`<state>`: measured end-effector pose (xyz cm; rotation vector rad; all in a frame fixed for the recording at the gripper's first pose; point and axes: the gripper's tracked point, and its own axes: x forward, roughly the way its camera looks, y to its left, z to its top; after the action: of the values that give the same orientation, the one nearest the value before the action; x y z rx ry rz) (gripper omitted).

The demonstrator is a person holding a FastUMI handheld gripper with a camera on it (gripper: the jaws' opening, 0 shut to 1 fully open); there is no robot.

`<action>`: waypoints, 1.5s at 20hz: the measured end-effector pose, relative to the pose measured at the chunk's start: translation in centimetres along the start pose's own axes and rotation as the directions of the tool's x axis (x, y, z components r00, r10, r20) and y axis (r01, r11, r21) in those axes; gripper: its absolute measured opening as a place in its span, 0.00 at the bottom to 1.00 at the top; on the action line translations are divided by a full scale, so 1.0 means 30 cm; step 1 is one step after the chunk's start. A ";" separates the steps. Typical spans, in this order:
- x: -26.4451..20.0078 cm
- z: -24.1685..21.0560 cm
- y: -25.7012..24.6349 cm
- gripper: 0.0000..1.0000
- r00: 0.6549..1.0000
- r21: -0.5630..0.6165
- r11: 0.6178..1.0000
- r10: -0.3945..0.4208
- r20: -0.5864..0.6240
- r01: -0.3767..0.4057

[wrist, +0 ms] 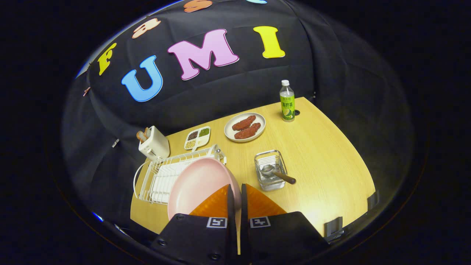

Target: Take the plate from the dish rack, then take the spoon from the basket and place it into the plate.

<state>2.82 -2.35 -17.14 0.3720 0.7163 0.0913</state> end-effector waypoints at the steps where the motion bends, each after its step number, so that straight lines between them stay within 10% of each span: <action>1: -0.023 -0.030 -0.036 0.08 1.000 0.006 1.000 0.015 -0.020 -0.015; 14: 0.177 -0.398 -0.376 0.08 0.954 -0.038 0.992 0.108 -0.280 -0.123; 24: 0.256 -0.401 -0.414 0.12 0.942 -0.118 0.965 0.194 -0.272 -0.233; 27: 0.240 -0.350 -0.422 0.38 0.953 -0.177 0.950 0.220 -0.208 -0.258; 30: 0.219 -0.253 -0.453 0.97 0.970 -0.268 0.933 0.221 -0.098 -0.239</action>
<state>2.19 -11.35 -31.43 0.1817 0.7119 0.4249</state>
